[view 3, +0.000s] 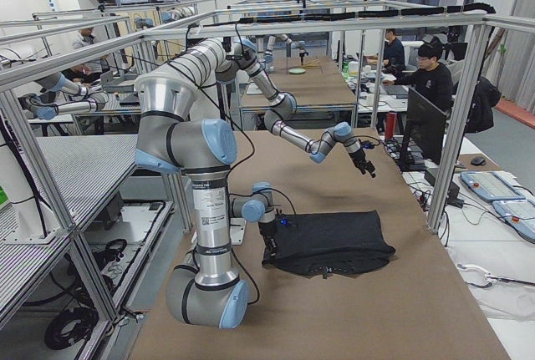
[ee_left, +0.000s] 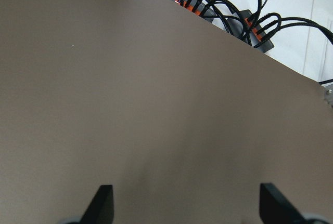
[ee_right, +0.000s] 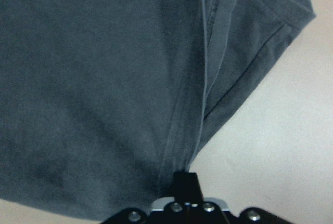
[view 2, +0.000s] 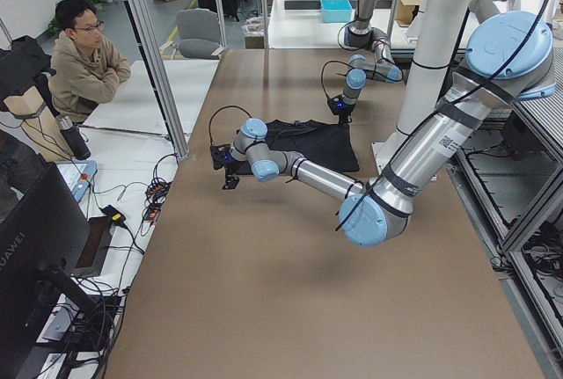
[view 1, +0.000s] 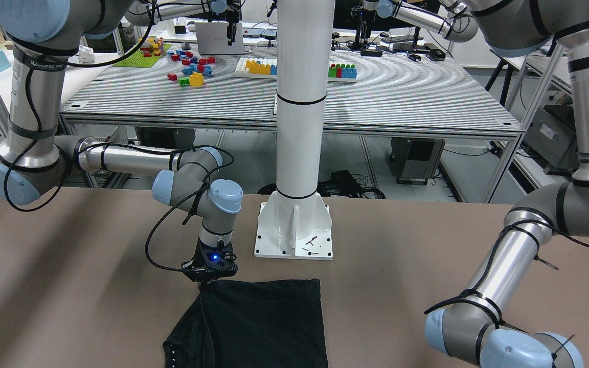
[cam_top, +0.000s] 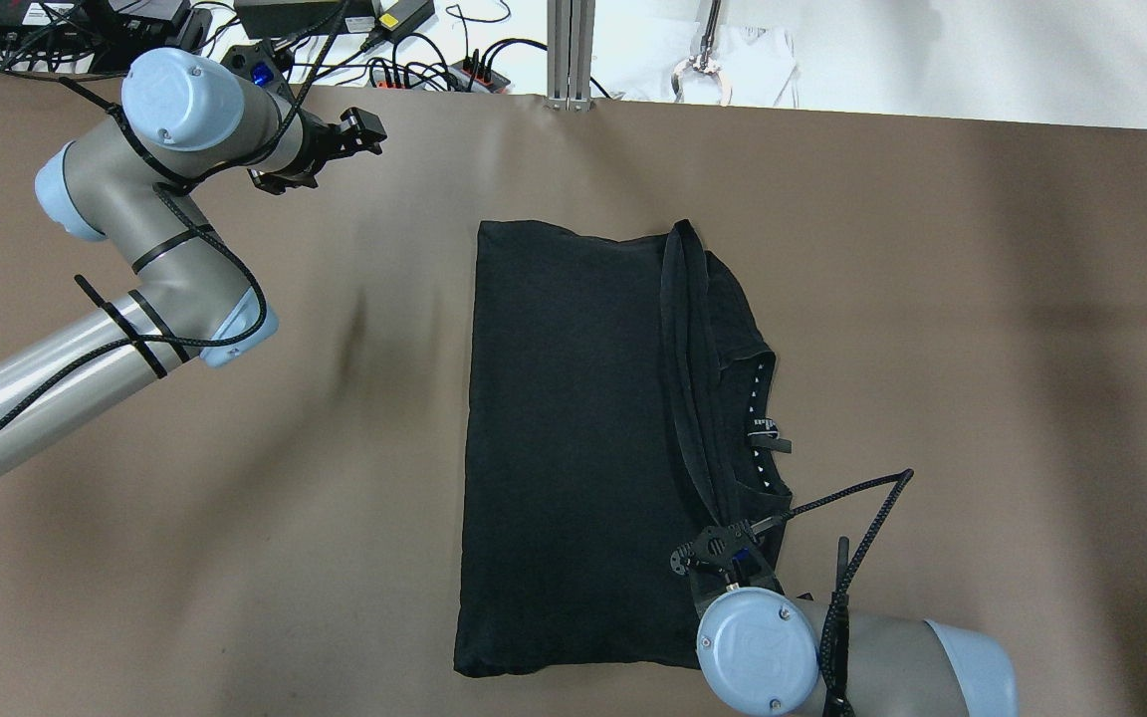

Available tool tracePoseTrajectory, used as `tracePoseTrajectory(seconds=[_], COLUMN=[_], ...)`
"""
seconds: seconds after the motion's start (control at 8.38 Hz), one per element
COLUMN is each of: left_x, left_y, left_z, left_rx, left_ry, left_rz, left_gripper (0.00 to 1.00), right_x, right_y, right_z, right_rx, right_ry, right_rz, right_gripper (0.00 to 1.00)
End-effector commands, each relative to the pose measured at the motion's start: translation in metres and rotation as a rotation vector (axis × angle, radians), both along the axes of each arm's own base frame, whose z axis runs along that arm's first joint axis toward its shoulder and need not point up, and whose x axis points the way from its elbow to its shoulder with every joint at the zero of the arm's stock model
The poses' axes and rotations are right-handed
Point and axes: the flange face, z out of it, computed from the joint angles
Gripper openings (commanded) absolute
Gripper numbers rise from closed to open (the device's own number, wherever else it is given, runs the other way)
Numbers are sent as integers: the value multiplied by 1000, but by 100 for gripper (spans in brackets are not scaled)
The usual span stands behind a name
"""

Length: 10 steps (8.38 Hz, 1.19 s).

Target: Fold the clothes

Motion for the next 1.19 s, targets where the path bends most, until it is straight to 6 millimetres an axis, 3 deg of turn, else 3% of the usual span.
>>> tracePoseTrajectory(seconds=[0.0, 0.12, 0.24, 0.48, 0.6, 0.84, 1.07], left_x=[-1, 0, 0, 0, 0, -3, -3], left_y=[1, 2, 2, 2, 3, 7, 7], left_z=[3, 3, 3, 5, 5, 10, 12], left_rx=[-9, -9, -9, -12, -11, -14, -15], left_ry=[5, 5, 5, 3, 5, 3, 2], left_rz=[-4, -3, -3, -3, -3, -3, -3], left_gripper=[100, 100, 100, 100, 100, 100, 100], right_x=[8, 13, 15, 16, 10, -11, -23], right_y=[8, 9, -2, -52, -74, -84, -89], right_z=[0, -8, -12, -34, -31, -32, -18], right_rx=[-10, -8, -5, 47, 53, 56, 53], right_ry=[-11, -30, -35, -42, -22, -6, 2], right_rz=[10, 0, 11, 15, 30, 19, 18], right_gripper=[72, 95, 95, 95, 95, 95, 95])
